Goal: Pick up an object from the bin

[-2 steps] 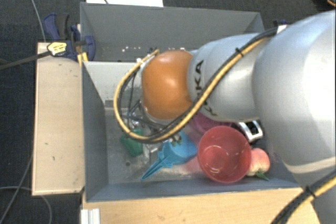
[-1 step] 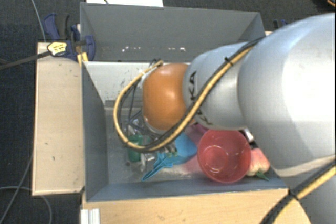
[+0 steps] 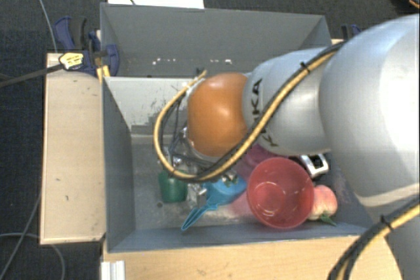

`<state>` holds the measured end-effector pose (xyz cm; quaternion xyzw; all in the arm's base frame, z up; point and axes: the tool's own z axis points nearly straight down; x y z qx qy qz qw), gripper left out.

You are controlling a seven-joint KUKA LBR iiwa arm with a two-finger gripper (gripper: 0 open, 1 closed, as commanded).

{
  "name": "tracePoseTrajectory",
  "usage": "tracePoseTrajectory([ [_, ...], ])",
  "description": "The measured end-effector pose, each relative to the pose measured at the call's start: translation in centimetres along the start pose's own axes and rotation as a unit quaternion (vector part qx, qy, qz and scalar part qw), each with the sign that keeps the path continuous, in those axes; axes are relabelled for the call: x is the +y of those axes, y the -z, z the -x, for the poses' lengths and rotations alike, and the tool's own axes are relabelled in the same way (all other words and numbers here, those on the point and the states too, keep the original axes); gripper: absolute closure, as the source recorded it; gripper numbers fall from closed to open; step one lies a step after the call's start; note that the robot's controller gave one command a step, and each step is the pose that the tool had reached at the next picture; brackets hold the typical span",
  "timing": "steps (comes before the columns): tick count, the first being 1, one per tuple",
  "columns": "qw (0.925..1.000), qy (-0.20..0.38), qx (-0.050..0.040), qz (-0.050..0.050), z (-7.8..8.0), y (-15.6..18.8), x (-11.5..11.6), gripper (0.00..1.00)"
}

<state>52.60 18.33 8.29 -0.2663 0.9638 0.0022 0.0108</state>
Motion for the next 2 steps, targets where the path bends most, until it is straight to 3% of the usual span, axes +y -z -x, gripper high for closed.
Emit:
tracePoseTrajectory([
  [1,0.9917,-0.129,0.0037,0.000,-1.6,11.4,1.0,0.00],
  [2,0.9999,-0.014,0.0010,0.000,-2.1,1.9,-1.5,0.00],
])
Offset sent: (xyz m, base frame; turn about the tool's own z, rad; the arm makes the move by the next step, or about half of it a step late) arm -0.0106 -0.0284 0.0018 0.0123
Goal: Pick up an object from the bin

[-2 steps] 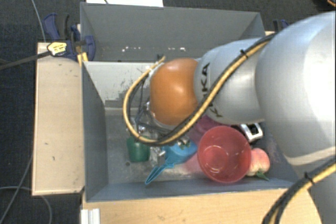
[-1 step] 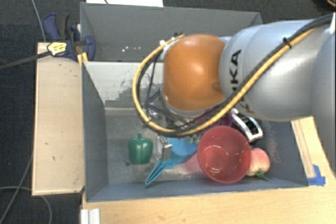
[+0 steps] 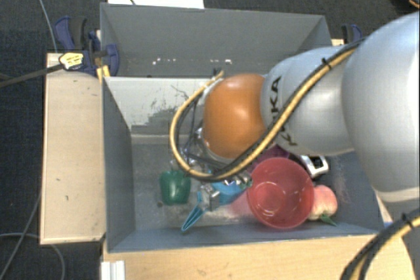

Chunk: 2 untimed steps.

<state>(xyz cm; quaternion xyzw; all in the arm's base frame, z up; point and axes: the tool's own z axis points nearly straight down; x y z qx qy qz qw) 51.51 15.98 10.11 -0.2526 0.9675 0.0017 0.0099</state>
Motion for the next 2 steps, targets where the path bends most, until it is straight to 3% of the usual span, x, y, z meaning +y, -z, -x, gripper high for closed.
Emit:
tracePoseTrajectory([
  [1,0.9969,-0.078,-0.0099,0.000,-0.7,2.8,4.3,0.00],
  [2,0.9953,-0.096,-0.0094,0.000,0.9,0.4,3.3,0.00],
])
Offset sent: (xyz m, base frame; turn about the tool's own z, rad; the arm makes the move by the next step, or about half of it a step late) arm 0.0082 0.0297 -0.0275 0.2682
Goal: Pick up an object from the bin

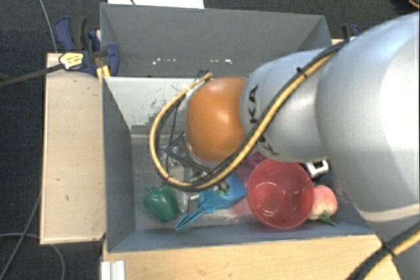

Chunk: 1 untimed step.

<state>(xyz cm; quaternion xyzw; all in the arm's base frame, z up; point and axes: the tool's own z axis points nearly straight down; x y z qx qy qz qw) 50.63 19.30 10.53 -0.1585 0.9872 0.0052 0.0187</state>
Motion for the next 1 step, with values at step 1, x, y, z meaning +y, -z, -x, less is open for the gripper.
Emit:
tracePoseTrajectory([
  [1,0.9907,0.136,-0.0013,0.000,1.21,4.74,0.35,0.00],
])
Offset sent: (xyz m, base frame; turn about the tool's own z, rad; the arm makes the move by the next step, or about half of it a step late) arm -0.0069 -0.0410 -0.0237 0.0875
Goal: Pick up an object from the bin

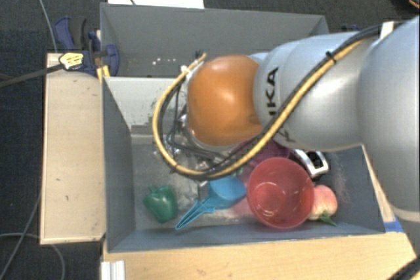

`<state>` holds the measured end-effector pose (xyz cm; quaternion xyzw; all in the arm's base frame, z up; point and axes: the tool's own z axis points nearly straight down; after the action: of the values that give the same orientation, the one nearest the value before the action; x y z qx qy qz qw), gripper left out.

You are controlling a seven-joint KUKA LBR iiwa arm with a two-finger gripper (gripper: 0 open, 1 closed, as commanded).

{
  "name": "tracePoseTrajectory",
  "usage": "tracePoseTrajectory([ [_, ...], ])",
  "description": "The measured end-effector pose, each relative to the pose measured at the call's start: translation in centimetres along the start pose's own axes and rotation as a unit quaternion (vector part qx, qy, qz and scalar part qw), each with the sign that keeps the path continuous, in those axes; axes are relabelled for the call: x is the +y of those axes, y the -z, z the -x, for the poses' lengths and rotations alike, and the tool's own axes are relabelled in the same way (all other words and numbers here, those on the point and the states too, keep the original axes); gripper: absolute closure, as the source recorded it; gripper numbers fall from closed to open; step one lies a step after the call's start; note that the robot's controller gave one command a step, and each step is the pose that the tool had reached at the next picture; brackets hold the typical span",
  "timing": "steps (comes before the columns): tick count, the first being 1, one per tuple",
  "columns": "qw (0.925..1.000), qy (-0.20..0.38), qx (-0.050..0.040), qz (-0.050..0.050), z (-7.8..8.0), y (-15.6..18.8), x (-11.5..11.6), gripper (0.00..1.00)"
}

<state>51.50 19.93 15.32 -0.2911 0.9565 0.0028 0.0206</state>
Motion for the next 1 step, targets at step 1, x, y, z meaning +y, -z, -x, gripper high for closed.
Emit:
tracePoseTrajectory([
  [1,0.9867,-0.163,0.0047,0.000,-3.31,-5.53,-2.49,0.00],
])
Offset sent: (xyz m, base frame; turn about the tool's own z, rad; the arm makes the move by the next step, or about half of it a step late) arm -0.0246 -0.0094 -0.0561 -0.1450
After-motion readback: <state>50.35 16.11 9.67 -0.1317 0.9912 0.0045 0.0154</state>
